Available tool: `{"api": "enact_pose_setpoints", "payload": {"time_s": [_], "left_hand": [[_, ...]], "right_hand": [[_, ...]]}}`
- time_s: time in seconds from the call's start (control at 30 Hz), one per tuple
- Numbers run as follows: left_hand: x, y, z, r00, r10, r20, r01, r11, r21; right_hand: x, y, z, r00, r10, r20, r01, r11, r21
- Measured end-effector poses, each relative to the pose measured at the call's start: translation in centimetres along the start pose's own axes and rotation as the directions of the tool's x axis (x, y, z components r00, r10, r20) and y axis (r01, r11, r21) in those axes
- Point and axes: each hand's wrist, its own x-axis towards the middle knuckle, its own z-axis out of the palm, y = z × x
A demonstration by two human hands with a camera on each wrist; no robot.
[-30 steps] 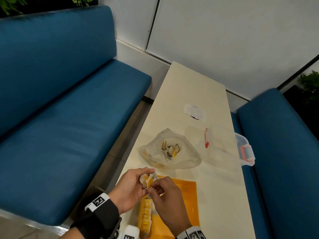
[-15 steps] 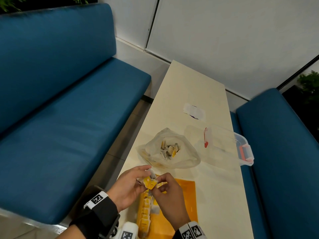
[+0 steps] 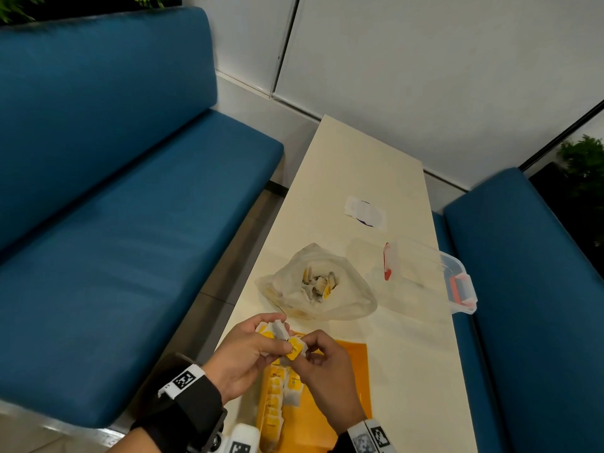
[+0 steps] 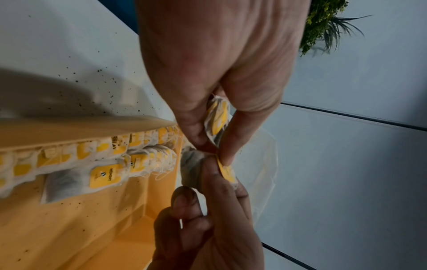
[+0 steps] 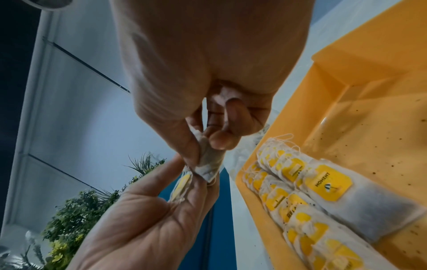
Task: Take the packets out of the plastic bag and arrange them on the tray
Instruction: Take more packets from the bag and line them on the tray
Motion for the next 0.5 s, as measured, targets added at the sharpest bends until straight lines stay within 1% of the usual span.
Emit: {"api": "enact_pose_setpoints", "payload": {"time_s": [0.17, 0.23, 0.33, 0.43, 0.47, 0.5], "left_hand": [[-0.2, 0.2, 0.0, 0.999, 0.049, -0.01, -0.049, 0.999, 0.004], [-0.2, 0.2, 0.1, 0.998, 0.061, -0.015, -0.061, 0.998, 0.034], [-0.4, 0.2, 0.1, 0.998, 0.064, -0.011, -0.063, 0.997, 0.04], [-0.4, 0.2, -0.1, 0.996, 0.07, -0.047, -0.07, 0.998, 0.008], [-0.4, 0.2, -0.2, 0.995, 0.071, -0.066, -0.071, 0.997, -0.01], [-0.5, 0.2, -0.4, 0.994, 0.068, -0.081, -0.071, 0.997, -0.025]], "right_hand": [[-0.3, -0.5, -0.6, 0.998, 0.045, 0.036, -0.046, 0.998, 0.042], [-0.2, -0.6, -0.9, 1.0, 0.019, 0.013, -0.019, 0.999, 0.029], [0.3, -0.1, -1.1, 1.0, -0.021, -0.016, 0.02, 0.998, -0.063], [0.4, -0.2, -1.8, 0.995, -0.095, -0.021, 0.087, 0.965, -0.249], [0.4, -0.1, -2.2, 0.993, -0.114, -0.009, 0.107, 0.957, -0.271], [0.5, -0.1, -2.6, 0.993, -0.118, 0.002, 0.115, 0.962, -0.246]]}}
